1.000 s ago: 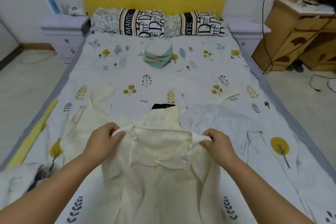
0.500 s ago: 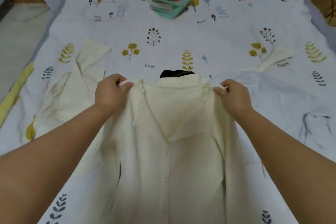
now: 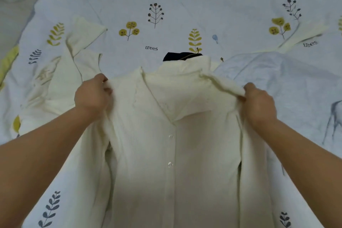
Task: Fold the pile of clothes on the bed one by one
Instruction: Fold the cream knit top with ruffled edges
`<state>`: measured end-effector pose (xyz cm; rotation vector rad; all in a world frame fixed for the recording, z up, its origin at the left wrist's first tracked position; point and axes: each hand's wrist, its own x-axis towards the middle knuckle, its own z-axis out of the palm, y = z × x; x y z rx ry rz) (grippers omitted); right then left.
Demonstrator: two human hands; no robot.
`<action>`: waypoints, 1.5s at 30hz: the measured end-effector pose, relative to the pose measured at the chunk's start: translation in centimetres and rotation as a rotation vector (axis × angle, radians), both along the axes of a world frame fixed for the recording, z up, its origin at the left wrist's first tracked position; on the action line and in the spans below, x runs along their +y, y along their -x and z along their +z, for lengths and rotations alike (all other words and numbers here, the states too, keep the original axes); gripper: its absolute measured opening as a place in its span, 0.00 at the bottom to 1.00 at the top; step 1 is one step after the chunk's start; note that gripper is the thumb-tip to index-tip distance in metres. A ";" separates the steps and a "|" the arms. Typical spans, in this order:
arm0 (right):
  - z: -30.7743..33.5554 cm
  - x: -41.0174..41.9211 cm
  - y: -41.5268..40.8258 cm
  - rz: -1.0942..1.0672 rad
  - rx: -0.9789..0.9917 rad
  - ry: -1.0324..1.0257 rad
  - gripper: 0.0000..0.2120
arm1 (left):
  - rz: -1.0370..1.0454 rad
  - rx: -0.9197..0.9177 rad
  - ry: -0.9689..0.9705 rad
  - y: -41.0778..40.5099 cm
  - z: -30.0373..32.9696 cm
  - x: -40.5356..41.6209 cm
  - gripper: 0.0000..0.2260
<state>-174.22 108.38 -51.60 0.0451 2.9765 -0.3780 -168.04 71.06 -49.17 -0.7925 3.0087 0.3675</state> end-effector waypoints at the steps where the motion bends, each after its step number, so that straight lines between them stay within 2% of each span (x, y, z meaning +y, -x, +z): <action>1: 0.1 0.2 0.5 -0.052 -0.008 0.025 0.10 | -0.006 -0.006 0.052 0.0 0.0 0.3 0.15; 4: 0.2 -0.8 0.5 -0.216 -0.070 0.057 0.31 | -0.093 0.056 0.159 -0.9 -0.4 2.4 0.22; 6: 0.5 -2.5 -1.7 -0.179 0.064 0.082 0.39 | -0.213 0.131 0.149 -2.1 -0.9 4.8 0.26; 8: -0.4 -3.9 -5.1 0.043 0.217 0.084 0.38 | -0.346 0.101 0.154 -3.7 -1.7 6.9 0.29; 9: -0.9 -4.1 -6.8 0.182 0.204 0.013 0.37 | -0.410 -0.009 0.166 -4.5 -2.2 7.4 0.31; 11: -2.1 -3.2 -8.9 0.396 -0.014 -0.208 0.34 | -0.483 -0.263 0.223 -5.7 -4.0 6.9 0.31; 12: -2.8 -2.2 -9.2 0.435 -0.131 -0.282 0.33 | -0.487 -0.359 0.242 -5.9 -4.8 6.3 0.30; 14: -3.4 -0.8 -8.7 0.441 -0.238 -0.303 0.31 | -0.472 -0.454 0.244 -5.7 -5.6 5.6 0.30; 17: -2.1 -1.4 -8.8 0.441 -0.165 -0.203 0.30 | -0.428 -0.375 0.191 -6.0 -4.6 6.8 0.30; 20: -0.4 -1.7 -11.3 0.270 0.005 -0.050 0.29 | -0.376 -0.165 0.067 -8.7 -3.0 8.9 0.30; 22: 0.0 -1.0 -14.2 0.131 0.019 0.002 0.30 | -0.365 -0.105 -0.018 -11.9 -2.6 10.0 0.32; 25: 0.1 0.4 -18.9 -0.141 -0.028 0.026 0.32 | -0.373 -0.116 -0.030 -17.1 -3.3 11.0 0.30; 28: 0.2 1.2 -22.8 -0.425 -0.254 0.023 0.28 | -0.390 -0.236 -0.028 -20.8 -3.7 12.0 0.32; 31: 0.0 1.7 -25.4 -0.465 -0.354 -0.014 0.25 | -0.499 -0.311 -0.020 -23.1 -4.4 13.6 0.30; 35: -0.2 1.8 -27.0 -0.479 -0.297 0.015 0.21 | -0.720 -0.369 -0.018 -24.7 -5.5 15.8 0.27; 39: 0.2 2.1 -27.5 -0.642 -0.326 0.202 0.15 | -0.723 -0.435 -0.040 -25.1 -6.6 16.2 0.28; 41: 1.1 2.6 -27.5 -0.604 -0.325 0.212 0.06 | -0.699 -0.444 -0.053 -25.3 -7.4 16.1 0.28; 43: 2.6 2.6 -27.5 -0.549 -0.258 0.228 0.04 | -0.691 -0.451 -0.061 -25.0 -6.9 16.4 0.27; 45: 4.7 1.4 -27.7 -0.510 -0.152 0.278 0.04 | -0.637 -0.401 -0.152 -24.4 -5.3 17.1 0.23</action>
